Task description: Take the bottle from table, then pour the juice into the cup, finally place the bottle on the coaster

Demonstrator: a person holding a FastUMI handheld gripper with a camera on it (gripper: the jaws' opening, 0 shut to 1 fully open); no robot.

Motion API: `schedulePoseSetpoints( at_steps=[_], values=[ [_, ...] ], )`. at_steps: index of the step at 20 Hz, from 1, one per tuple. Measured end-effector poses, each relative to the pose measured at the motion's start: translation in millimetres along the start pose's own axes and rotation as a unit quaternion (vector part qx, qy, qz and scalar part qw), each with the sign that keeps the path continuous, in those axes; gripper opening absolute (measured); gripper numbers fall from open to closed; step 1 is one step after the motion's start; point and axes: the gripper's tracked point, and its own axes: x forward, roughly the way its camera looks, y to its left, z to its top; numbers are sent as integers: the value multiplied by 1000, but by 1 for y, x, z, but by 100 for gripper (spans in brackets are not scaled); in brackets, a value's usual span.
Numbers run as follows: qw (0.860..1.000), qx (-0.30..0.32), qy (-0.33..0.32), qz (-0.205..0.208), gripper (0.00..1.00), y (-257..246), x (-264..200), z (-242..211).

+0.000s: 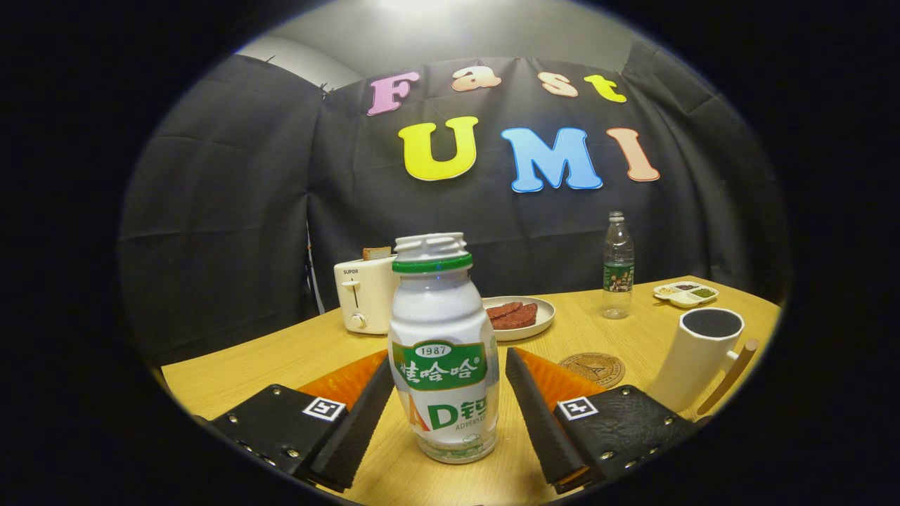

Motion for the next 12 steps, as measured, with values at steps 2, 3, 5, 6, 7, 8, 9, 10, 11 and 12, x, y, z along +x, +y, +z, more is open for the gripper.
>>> schedulePoseSetpoints(
  at_steps=[2,3,5,6,7,8,9,10,11,12],
  values=[
    [1000,-2,-2,3,81,3,2,0],
    [1000,-5,-1,4,81,3,3,-1],
    [1000,-9,-2,2,78,2,3,-1],
    [1000,-10,-2,0,76,3,3,-1],
    [1000,-12,-3,-1,74,3,2,-1],
    [1000,-12,-3,-2,71,3,3,-1],
    [1000,-10,-3,-3,71,2,3,-1],
    [1000,-5,-1,-4,68,1,3,-1],
    [1000,2,1,-1,69,2,3,-1],
    [1000,10,3,-1,68,2,3,0]
  ],
)
